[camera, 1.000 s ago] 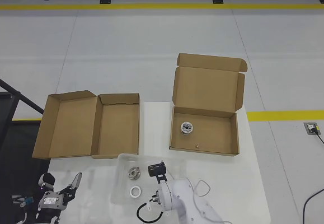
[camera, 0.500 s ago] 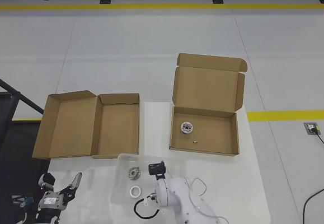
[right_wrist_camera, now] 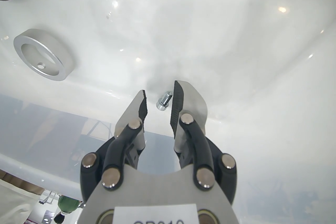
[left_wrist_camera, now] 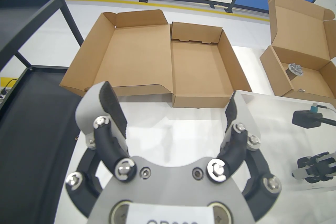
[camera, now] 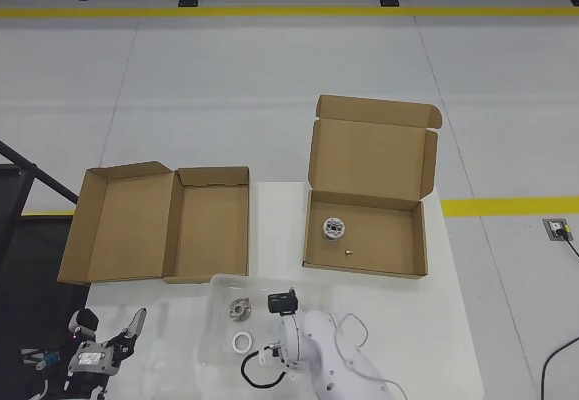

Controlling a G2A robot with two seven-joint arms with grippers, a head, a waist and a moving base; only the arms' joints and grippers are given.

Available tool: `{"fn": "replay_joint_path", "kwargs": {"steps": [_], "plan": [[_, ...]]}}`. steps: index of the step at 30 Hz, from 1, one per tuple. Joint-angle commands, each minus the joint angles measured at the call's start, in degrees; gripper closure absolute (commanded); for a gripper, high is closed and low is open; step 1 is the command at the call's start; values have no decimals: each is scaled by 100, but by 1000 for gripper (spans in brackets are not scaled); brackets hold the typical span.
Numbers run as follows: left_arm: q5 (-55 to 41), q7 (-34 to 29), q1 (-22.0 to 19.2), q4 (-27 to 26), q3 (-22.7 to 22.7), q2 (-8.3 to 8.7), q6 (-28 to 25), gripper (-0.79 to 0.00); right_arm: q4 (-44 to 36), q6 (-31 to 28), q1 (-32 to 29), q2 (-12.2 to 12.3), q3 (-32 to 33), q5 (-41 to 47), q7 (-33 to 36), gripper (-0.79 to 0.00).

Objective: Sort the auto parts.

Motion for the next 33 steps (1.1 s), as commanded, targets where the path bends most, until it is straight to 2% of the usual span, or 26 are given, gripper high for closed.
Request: {"fn": "replay_joint_path", "kwargs": {"steps": [1,5,6,10,15,18,22,27,30,33], "plan": [[0,0,0,0,0,0,0,-785,61,-3,22,-22,21,-3,3,-166],[0,0,0,0,0,0,0,-785,151,-7,57,-60,92,-16,7,-9],[0,0,0,0,0,0,0,-785,159,-10,61,-67,110,-23,10,0],[0,0,0,0,0,0,0,-785,81,-10,38,-82,205,-84,10,0],[0,0,0,0,0,0,0,-785,-623,-133,-233,-26,331,-234,90,0],[0,0,0,0,0,0,0,-785,-1423,-402,-592,57,487,-343,86,0],[0,0,0,0,0,0,0,-785,-2760,-1050,-1234,194,764,-400,-60,0],[0,0,0,0,0,0,0,-785,-4004,-1873,-1855,325,1056,-298,-714,0],[0,0,0,0,0,0,0,-785,-4156,-1971,-1865,359,1233,-327,-1143,0],[0,0,0,0,0,0,0,-785,-3905,-1809,-1508,350,1366,-279,-1406,0]]}}
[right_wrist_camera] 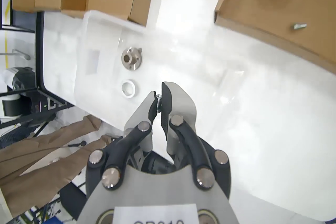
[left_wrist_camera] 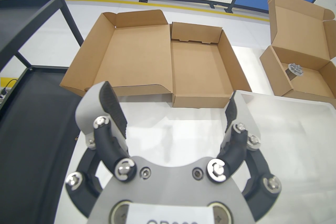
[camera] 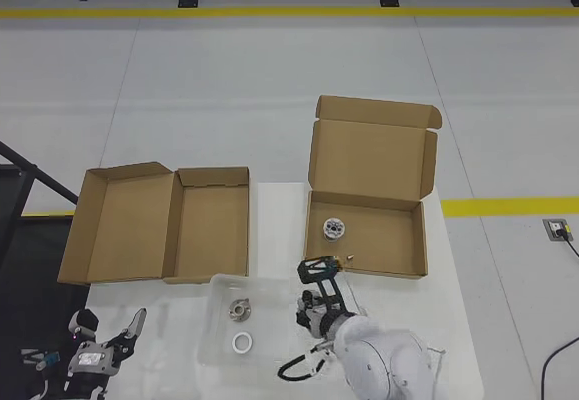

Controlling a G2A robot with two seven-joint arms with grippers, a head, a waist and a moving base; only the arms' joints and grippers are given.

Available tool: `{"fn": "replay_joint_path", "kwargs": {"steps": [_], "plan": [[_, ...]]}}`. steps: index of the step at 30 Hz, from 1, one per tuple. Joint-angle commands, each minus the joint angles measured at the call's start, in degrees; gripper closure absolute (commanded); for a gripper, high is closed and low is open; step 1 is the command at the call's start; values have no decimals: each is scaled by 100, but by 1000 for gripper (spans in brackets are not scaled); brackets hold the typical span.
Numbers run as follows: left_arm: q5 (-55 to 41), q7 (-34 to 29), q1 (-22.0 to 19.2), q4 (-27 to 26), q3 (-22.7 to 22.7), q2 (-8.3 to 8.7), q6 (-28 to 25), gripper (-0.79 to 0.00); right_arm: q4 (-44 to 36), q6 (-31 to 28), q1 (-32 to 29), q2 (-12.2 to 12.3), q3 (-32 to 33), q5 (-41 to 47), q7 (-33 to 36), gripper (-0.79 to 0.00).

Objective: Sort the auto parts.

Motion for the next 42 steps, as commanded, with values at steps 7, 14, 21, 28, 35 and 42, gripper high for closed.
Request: {"fn": "replay_joint_path", "kwargs": {"steps": [7,14,21,28,35,42], "plan": [[0,0,0,0,0,0,0,-785,1771,1171,1568,-87,416,29,-645,0],[0,0,0,0,0,0,0,-785,3686,2383,2779,-160,672,-199,-943,0],[0,0,0,0,0,0,0,-785,5431,2116,3687,-78,1396,388,-1228,0],[0,0,0,0,0,0,0,-785,6407,1833,4107,41,1735,486,-1486,0],[0,0,0,0,0,0,0,-785,7082,1732,4408,99,1823,557,-1668,0],[0,0,0,0,0,0,0,-785,7580,1594,4667,141,1868,700,-1864,0]]}}
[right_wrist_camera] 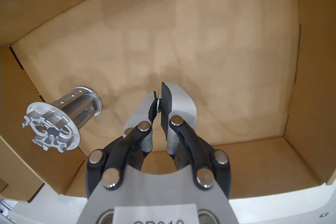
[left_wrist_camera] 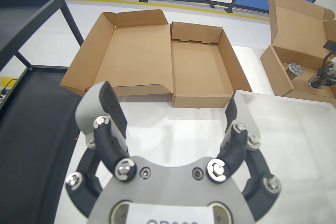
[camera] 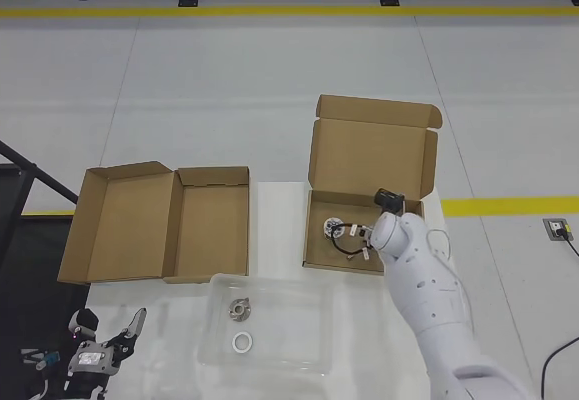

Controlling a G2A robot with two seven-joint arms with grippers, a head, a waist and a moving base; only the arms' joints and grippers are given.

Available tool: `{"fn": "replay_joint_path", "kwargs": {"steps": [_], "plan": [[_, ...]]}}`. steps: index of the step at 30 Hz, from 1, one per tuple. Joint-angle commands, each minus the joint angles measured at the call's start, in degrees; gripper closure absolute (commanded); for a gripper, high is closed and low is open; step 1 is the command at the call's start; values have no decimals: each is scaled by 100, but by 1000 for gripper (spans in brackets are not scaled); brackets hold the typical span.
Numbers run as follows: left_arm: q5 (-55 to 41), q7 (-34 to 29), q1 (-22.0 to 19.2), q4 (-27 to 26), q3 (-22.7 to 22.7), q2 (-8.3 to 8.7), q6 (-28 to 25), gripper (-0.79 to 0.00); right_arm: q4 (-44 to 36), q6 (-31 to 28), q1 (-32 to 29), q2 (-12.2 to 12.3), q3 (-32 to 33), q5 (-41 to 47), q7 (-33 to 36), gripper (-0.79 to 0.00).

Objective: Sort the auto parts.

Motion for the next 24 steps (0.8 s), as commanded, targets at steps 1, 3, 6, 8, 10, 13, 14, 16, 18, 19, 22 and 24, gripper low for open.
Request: {"fn": "replay_joint_path", "kwargs": {"steps": [1,3,6,8,10,13,14,16,18,19,22,24], "plan": [[0,0,0,0,0,0,0,-785,91,-7,49,7,-4,24,-30,0],[0,0,0,0,0,0,0,-785,165,-11,92,15,-8,45,-51,-83],[0,0,0,0,0,0,0,-785,231,-22,129,32,-1,86,-83,-296],[0,0,0,0,0,0,0,-785,244,-31,127,43,9,129,-118,-369],[0,0,0,0,0,0,0,-785,196,-43,106,63,39,172,-170,-372],[0,0,0,0,0,0,0,-785,14,-51,16,85,39,183,-196,-369],[0,0,0,0,0,0,0,-785,-90,-55,-32,94,40,180,-188,-360],[0,0,0,0,0,0,0,-785,-433,-127,-200,113,53,216,-179,-360],[0,0,0,0,0,0,0,-785,-988,-193,-489,134,55,218,-141,-354],[0,0,0,0,0,0,0,-785,-1373,-222,-676,145,53,206,-94,-345],[0,0,0,0,0,0,0,-785,-2866,-381,-1461,180,26,199,215,-336],[0,0,0,0,0,0,0,-785,-4029,-647,-2110,208,23,307,532,-326]]}}
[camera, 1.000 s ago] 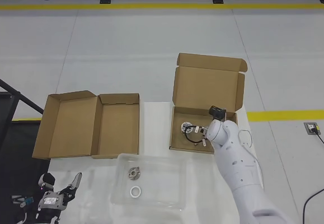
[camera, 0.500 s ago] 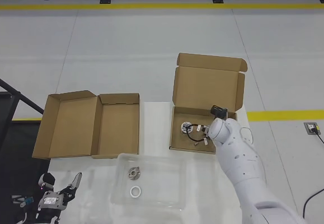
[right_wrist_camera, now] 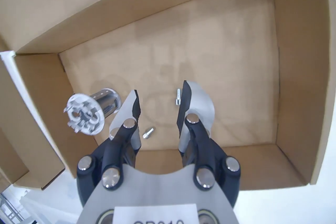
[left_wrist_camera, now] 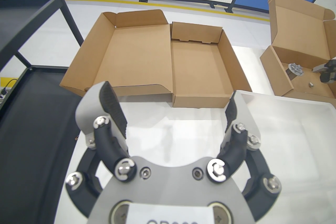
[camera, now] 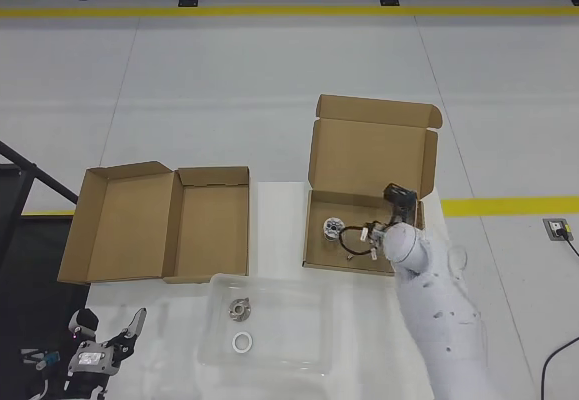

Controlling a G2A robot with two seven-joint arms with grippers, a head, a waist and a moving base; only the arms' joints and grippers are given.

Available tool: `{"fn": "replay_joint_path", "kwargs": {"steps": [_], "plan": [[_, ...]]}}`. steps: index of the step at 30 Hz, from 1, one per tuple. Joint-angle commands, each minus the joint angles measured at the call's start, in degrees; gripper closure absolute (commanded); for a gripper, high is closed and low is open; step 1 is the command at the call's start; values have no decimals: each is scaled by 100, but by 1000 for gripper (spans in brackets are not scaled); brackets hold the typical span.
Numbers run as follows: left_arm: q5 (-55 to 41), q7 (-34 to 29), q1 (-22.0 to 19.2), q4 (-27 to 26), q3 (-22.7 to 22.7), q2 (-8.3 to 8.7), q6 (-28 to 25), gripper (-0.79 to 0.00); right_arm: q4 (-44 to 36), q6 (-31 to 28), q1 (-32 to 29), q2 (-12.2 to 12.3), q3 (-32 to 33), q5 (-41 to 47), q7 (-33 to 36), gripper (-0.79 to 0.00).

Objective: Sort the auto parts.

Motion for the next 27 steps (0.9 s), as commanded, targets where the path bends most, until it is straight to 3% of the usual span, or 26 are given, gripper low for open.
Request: {"fn": "replay_joint_path", "kwargs": {"steps": [1,6,12,18,20,23,25,27], "plan": [[0,0,0,0,0,0,0,-785,-1355,-321,-701,31,5,125,337,-320],[0,0,0,0,0,0,0,-785,-3358,-1305,-1935,105,-252,282,916,-317],[0,0,0,0,0,0,0,-785,-4358,-2490,-2741,173,-1159,61,1323,-317],[0,0,0,0,0,0,0,-785,-4292,-2924,-3095,182,-2488,-786,1349,-369],[0,0,0,0,0,0,0,-785,-4113,-2786,-3070,153,-2911,-1086,1218,-379],[0,0,0,0,0,0,0,-785,-3681,-2466,-2850,73,-3427,-1307,1061,-511],[0,0,0,0,0,0,0,-785,-3306,-2286,-2606,6,-3638,-1267,905,-462],[0,0,0,0,0,0,0,-785,-2840,-2233,-2331,-72,-3828,-1062,785,-486]]}}
